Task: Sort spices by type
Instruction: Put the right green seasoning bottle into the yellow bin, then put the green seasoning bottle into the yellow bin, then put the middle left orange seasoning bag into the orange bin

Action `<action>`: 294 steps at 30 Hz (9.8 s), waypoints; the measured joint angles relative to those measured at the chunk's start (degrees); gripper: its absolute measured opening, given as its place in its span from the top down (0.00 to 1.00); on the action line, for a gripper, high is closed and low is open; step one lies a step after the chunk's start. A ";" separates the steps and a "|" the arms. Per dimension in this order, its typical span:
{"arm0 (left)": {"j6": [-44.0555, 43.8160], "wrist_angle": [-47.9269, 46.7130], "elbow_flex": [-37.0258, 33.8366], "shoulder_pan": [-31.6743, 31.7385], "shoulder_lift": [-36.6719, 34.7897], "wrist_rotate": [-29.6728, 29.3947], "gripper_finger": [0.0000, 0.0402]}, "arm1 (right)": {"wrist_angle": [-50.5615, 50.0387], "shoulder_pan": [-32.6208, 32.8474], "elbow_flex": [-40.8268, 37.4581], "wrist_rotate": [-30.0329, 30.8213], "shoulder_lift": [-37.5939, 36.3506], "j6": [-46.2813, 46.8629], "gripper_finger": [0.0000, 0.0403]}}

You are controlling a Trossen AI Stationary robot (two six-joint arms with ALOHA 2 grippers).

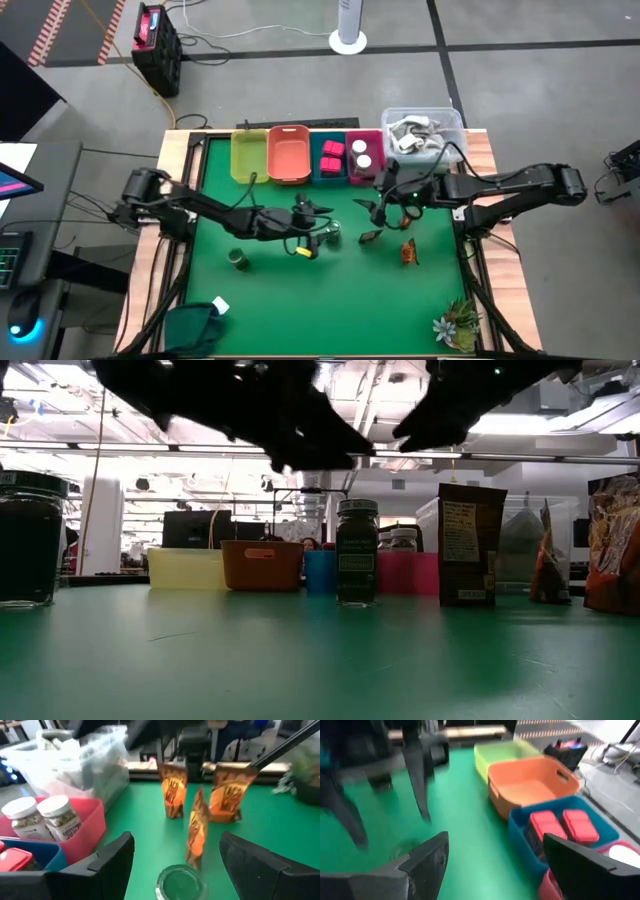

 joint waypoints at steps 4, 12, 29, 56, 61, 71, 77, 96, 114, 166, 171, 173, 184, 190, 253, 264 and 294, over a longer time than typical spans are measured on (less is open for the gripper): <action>0.39 -0.37 3.65 1.16 5.55 0.90 0.31 | 4.88 -0.59 -0.20 0.31 0.02 -2.37 0.14; -7.09 -2.54 6.32 3.76 8.89 7.96 0.31 | 5.42 -0.44 -0.20 0.29 0.04 -2.55 0.14; -6.73 -8.31 6.32 4.38 8.98 10.38 0.31 | 5.57 -0.15 -0.20 0.26 0.22 -2.96 0.15; 4.13 -26.91 6.28 9.35 -11.49 6.23 0.52 | 1.31 -0.05 -0.20 0.11 0.24 -1.02 0.16; 4.42 -31.40 3.86 12.78 -19.90 -1.22 0.52 | 1.28 0.00 -0.20 0.12 0.24 -1.00 0.16; -3.78 -24.75 -16.43 18.34 -36.83 -16.85 0.49 | 1.84 -0.02 -0.20 0.15 0.24 -1.00 0.16; -7.63 -16.84 -26.72 22.53 -43.91 -23.86 0.50 | 2.39 0.00 -0.20 0.13 0.24 -0.97 0.16; -18.57 -20.42 -28.34 35.55 -35.70 -21.53 0.50 | 3.51 1.13 -0.20 -0.13 0.24 -0.56 0.15; -10.78 -12.10 -21.35 51.21 -20.76 -6.05 0.50 | 4.78 2.42 -0.20 -0.13 0.24 -0.56 0.15; -27.10 -46.96 -19.41 -34.92 -47.72 -24.37 0.27 | 1.21 0.95 -0.21 0.11 0.24 -1.00 0.15; -37.43 -47.83 -19.42 -41.40 -40.86 -31.98 0.27 | 1.24 0.96 -0.22 0.09 0.24 -1.06 0.15; -40.73 -48.47 -19.40 -42.78 -38.07 -33.79 0.27 | 1.32 1.18 -0.21 0.09 0.24 -1.28 0.15; -55.12 -59.07 -19.42 -46.58 -32.40 -41.89 0.27 | 1.32 1.22 -0.22 -0.11 0.24 -1.45 0.15; -62.32 -65.97 -19.42 -47.83 -32.33 -41.04 0.27 | 1.32 1.20 -0.22 -0.11 0.24 -1.55 0.15; -3.10 -21.44 -26.85 27.77 -51.29 -18.92 0.54 | 7.51 1.09 -0.99 0.07 0.22 -3.18 0.15; -6.58 -13.34 -26.85 40.40 -33.36 -14.96 0.55 | 6.85 1.16 -0.99 0.02 0.22 -3.16 0.15; 0.86 -8.46 -26.81 37.24 -41.46 -8.82 0.31 | 3.21 1.53 -0.93 -0.08 0.22 -2.96 0.15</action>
